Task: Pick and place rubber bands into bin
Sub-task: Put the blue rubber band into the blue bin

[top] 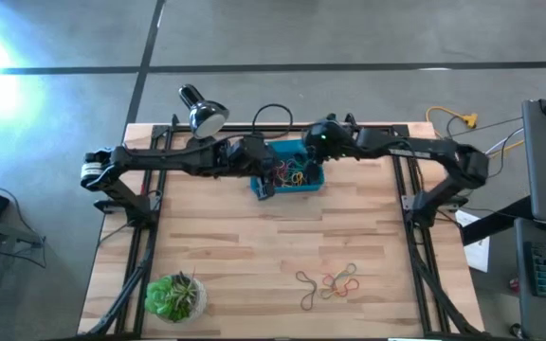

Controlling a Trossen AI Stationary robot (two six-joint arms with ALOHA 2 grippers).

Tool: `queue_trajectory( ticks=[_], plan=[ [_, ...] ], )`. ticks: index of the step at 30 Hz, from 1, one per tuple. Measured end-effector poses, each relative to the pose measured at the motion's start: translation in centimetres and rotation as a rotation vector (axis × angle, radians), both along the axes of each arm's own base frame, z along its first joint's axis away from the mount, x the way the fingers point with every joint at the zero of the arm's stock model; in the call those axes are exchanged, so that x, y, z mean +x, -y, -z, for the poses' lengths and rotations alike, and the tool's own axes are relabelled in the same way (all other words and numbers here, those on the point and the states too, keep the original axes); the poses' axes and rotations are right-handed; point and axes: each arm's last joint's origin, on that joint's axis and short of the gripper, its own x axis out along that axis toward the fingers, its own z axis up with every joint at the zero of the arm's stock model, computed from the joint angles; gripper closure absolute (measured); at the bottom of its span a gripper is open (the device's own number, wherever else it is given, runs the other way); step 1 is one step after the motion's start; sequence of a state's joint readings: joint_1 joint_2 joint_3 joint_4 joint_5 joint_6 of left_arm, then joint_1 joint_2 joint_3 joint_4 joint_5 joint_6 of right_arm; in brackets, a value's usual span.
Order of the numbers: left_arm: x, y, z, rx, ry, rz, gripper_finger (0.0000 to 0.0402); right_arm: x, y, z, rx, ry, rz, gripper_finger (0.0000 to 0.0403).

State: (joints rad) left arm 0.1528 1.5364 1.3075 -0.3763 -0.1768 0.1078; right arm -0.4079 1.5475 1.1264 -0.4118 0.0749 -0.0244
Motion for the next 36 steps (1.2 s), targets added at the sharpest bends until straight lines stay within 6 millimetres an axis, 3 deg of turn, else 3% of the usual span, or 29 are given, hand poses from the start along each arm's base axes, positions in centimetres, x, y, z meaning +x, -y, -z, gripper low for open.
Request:
queue_trajectory(
  ticks=[6, 11, 19, 26, 36],
  plan=[
    [0.0, 0.4, 0.2, -0.002, -0.019, 0.012, 0.0276, 2.3, 1.2, 1.6, 0.032, -0.044, -0.02, 0.0394],
    [-0.1, 0.9, 0.4, -0.009, -0.042, 0.02, 0.0276, 3.0, 1.4, 2.6, 0.089, -0.076, -0.049, 0.0387],
    [-0.2, 1.1, 0.5, -0.025, -0.047, 0.015, 0.0276, 2.1, 1.7, 2.3, 0.164, -0.077, -0.057, 0.0301],
    [-0.3, 1.6, 0.8, -0.066, -0.074, 0.075, 0.0276, 0.3, 0.1, 0.8, 0.246, -0.138, -0.164, 0.0252],
    [-0.2, 2.1, 0.8, -0.102, -0.073, 0.134, 0.0276, -3.0, -4.3, -2.0, 0.359, -0.193, -0.235, 0.0254]
  ],
)
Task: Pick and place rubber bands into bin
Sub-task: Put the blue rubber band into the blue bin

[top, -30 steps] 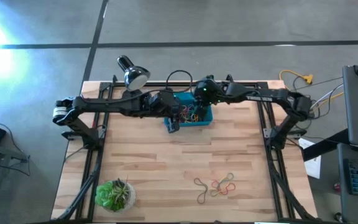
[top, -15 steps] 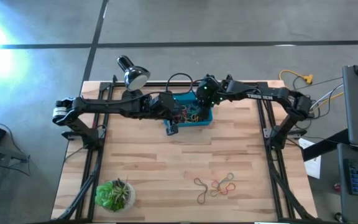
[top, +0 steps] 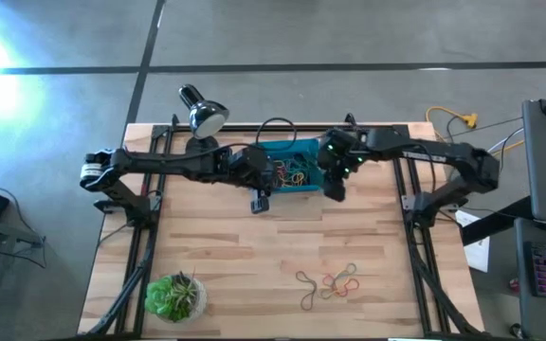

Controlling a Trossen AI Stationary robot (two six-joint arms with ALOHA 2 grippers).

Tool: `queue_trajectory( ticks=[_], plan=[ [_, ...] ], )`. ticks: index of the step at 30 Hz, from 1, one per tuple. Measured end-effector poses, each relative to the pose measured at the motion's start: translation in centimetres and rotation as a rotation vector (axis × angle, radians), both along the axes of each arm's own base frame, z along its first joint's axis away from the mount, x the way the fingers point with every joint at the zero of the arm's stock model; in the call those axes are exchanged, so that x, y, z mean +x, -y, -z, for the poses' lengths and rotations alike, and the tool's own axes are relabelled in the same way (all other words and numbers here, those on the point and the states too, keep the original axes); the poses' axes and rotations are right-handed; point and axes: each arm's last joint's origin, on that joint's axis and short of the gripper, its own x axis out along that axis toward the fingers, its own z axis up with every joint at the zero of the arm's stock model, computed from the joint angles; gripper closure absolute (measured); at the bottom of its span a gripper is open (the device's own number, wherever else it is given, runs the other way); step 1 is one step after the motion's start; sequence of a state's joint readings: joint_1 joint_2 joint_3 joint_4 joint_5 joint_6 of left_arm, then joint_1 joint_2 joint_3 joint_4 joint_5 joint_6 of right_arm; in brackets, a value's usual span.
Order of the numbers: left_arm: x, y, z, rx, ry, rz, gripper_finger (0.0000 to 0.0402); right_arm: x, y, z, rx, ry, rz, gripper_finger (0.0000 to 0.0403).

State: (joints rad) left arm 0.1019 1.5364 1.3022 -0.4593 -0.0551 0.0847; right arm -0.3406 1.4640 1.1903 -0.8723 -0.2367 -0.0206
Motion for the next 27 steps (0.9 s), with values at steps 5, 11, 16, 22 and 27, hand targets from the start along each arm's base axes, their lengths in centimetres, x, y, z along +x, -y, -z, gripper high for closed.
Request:
queue_trajectory(
  ticks=[5, 11, 16, 22, 27],
  plan=[
    [0.0, 0.0, 0.0, -0.001, 0.004, 0.002, 0.0276, -2.3, -3.4, -0.2, 0.148, 0.007, 0.018, 0.0265],
    [0.1, 0.0, 0.0, 0.005, 0.005, 0.006, 0.0276, -5.2, -8.3, 0.6, 0.236, 0.014, -0.015, 0.0275],
    [0.1, 0.0, 0.0, 0.006, 0.009, 0.007, 0.0276, -6.5, -12.4, 2.3, 0.203, 0.088, -0.104, 0.0283],
    [0.2, 0.0, -0.1, 0.008, 0.018, 0.007, 0.0276, -7.2, -16.2, 5.5, 0.097, 0.045, -0.135, 0.0289],
    [0.2, 0.0, -0.2, 0.009, 0.029, 0.007, 0.0276, -7.6, -18.0, 7.5, 0.086, -0.047, -0.149, 0.0287]
  ],
)
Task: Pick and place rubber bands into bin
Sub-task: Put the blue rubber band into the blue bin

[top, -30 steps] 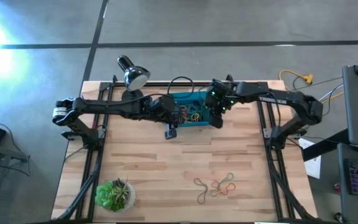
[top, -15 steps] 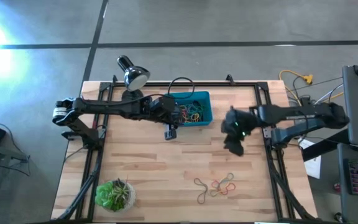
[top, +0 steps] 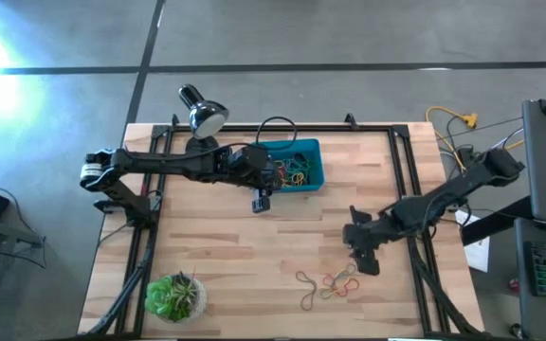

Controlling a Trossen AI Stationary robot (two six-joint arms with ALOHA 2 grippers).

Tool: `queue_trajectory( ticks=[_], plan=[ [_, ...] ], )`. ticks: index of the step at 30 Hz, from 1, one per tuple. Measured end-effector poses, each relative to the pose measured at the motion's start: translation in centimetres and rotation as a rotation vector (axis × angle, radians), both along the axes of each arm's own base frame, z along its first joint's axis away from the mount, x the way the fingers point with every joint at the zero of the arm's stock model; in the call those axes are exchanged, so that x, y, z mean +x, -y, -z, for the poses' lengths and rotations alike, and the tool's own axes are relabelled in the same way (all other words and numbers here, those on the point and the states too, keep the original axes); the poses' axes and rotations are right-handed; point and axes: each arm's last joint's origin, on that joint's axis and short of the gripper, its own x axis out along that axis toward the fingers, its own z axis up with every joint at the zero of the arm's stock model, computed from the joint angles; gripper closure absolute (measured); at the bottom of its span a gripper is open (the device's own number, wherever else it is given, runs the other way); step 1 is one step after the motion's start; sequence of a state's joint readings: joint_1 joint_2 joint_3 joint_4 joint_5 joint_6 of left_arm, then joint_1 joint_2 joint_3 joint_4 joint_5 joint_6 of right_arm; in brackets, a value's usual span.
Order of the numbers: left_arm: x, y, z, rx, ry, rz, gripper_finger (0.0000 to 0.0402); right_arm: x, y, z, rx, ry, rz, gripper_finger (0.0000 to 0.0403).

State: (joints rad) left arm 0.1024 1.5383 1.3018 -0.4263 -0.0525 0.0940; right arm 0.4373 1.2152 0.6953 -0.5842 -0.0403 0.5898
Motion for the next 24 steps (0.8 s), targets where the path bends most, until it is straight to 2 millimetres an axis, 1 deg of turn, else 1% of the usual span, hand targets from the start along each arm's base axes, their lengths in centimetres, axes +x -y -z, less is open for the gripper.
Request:
queue_trajectory(
  ticks=[6, 11, 15, 18, 21, 24],
  plan=[
    [0.0, 0.0, 0.0, -0.001, -0.001, -0.001, 0.0276, 0.2, -1.9, 2.1, -0.051, -0.063, -0.07, 0.0285],
    [0.0, 0.0, 0.0, -0.006, 0.0, -0.005, 0.0276, 0.5, -3.1, 4.4, -0.096, -0.144, -0.107, 0.0291],
    [0.0, 0.0, 0.0, -0.007, 0.0, -0.006, 0.0276, 0.7, -3.3, 6.2, -0.129, -0.224, -0.077, 0.029],
    [0.0, 0.0, 0.0, -0.007, 0.0, -0.006, 0.0276, 1.0, -3.5, 6.9, -0.154, -0.245, -0.057, 0.0289],
    [0.0, 0.0, 0.0, -0.007, -0.001, -0.006, 0.0276, 1.1, -3.4, 7.3, -0.191, -0.242, -0.044, 0.0292],
    [0.0, 0.0, 0.0, -0.005, -0.001, -0.008, 0.0276, 1.3, -3.1, 7.2, -0.249, -0.194, -0.014, 0.0298]
  ],
)
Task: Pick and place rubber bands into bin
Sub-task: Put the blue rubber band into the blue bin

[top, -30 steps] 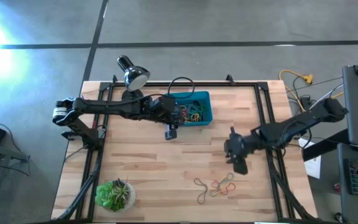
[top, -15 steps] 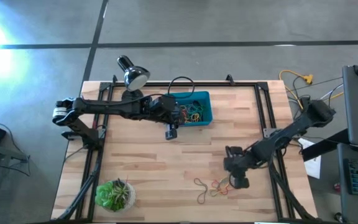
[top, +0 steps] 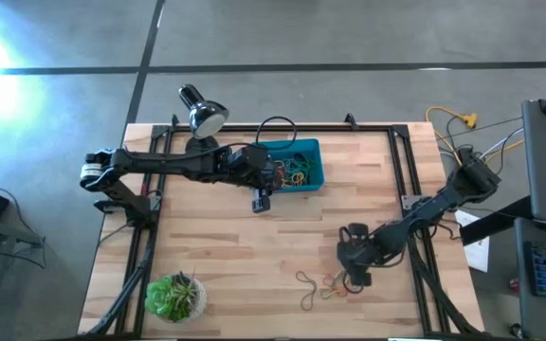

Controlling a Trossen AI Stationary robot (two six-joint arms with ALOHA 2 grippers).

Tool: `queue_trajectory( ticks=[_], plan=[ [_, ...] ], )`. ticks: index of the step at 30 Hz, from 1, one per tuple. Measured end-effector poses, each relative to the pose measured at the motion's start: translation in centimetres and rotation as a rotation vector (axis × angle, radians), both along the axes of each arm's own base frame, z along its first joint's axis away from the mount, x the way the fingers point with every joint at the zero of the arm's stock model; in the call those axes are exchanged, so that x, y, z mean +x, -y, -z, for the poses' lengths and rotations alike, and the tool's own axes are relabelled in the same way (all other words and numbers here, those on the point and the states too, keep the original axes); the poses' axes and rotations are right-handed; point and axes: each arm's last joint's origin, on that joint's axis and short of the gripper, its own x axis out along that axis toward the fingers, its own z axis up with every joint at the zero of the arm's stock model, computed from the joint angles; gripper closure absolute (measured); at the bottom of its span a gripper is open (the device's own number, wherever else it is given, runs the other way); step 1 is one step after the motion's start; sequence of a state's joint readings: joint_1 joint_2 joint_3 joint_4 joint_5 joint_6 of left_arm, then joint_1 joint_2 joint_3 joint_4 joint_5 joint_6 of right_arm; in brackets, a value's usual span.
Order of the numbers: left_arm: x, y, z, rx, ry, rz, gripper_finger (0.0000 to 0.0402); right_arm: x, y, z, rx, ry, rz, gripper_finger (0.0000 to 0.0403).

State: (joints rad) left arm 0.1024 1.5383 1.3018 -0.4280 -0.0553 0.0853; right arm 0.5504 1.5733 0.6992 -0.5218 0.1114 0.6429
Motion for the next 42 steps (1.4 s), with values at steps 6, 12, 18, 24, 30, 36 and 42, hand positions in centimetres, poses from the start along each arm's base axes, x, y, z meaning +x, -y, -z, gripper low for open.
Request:
queue_trajectory(
  ticks=[6, 12, 18, 24, 30, 36, 42],
  plan=[
    [0.0, 0.0, 0.0, 0.001, 0.0, -0.002, 0.0276, 0.4, 1.6, -0.4, -0.101, 0.052, 0.044, 0.0313],
    [0.0, 0.0, 0.0, 0.003, 0.0, -0.004, 0.0276, 1.5, 4.0, -0.4, -0.148, 0.054, 0.112, 0.0327],
    [0.0, 0.0, 0.0, 0.003, -0.001, -0.004, 0.0276, 2.2, 6.3, -0.4, -0.166, 0.039, 0.157, 0.0335],
    [0.0, 0.0, 0.0, 0.003, -0.001, -0.004, 0.0276, 2.2, 8.9, -0.3, -0.196, -0.007, 0.324, 0.0333],
    [0.0, 0.0, 0.0, 0.003, -0.001, -0.004, 0.0276, 2.0, 10.0, -0.7, -0.184, -0.024, 0.348, 0.0331],
    [0.0, 0.0, 0.0, 0.003, -0.002, -0.005, 0.0276, 2.0, 9.5, -0.6, -0.047, -0.039, 0.229, 0.0332],
    [0.0, 0.0, 0.0, 0.003, -0.002, -0.005, 0.0276, 1.6, 8.6, 0.0, 0.048, -0.035, 0.177, 0.0334]
  ],
)
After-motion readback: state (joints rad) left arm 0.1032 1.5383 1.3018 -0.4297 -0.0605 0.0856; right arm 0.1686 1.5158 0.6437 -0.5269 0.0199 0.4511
